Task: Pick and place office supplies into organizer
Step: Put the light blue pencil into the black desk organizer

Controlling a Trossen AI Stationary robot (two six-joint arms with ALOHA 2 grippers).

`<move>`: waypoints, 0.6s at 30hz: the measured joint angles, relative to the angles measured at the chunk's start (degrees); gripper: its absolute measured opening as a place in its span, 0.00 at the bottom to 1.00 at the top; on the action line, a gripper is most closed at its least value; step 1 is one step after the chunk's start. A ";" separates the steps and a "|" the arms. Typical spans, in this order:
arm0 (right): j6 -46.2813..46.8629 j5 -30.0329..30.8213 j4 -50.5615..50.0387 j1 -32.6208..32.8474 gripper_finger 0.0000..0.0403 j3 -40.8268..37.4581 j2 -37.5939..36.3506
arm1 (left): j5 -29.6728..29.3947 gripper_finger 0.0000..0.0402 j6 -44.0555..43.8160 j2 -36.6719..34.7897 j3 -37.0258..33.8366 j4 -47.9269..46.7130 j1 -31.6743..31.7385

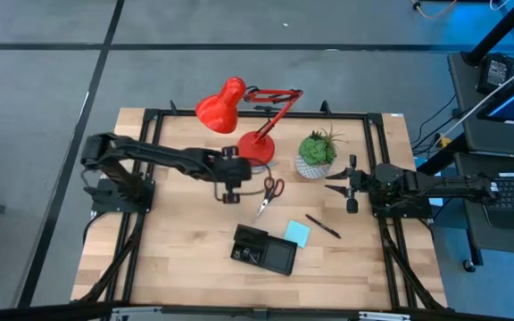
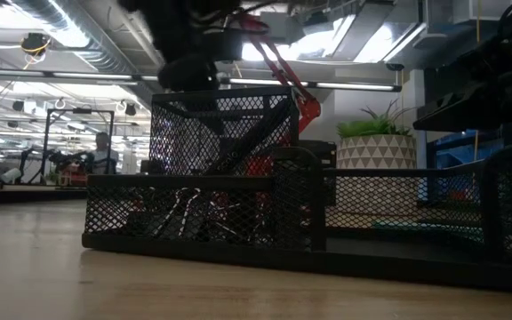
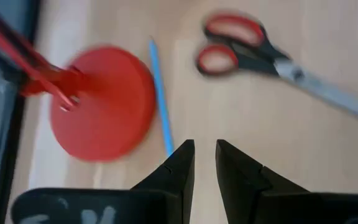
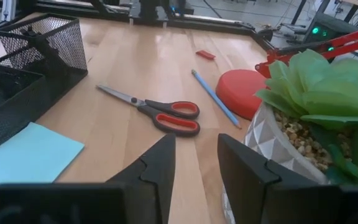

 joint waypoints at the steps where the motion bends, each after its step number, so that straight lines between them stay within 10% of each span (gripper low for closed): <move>1: -0.06 0.02 -0.21 0.01 0.30 0.00 0.08 | 0.37 0.15 0.84 -2.03 -3.61 4.79 0.93; 10: -0.17 0.02 -0.17 -0.01 0.30 0.00 0.58 | 9.04 0.16 2.36 -11.04 -30.74 49.33 8.36; 18: -0.17 0.04 -0.04 0.01 0.30 0.00 0.72 | 8.50 0.23 -3.75 -10.66 -41.34 61.25 11.47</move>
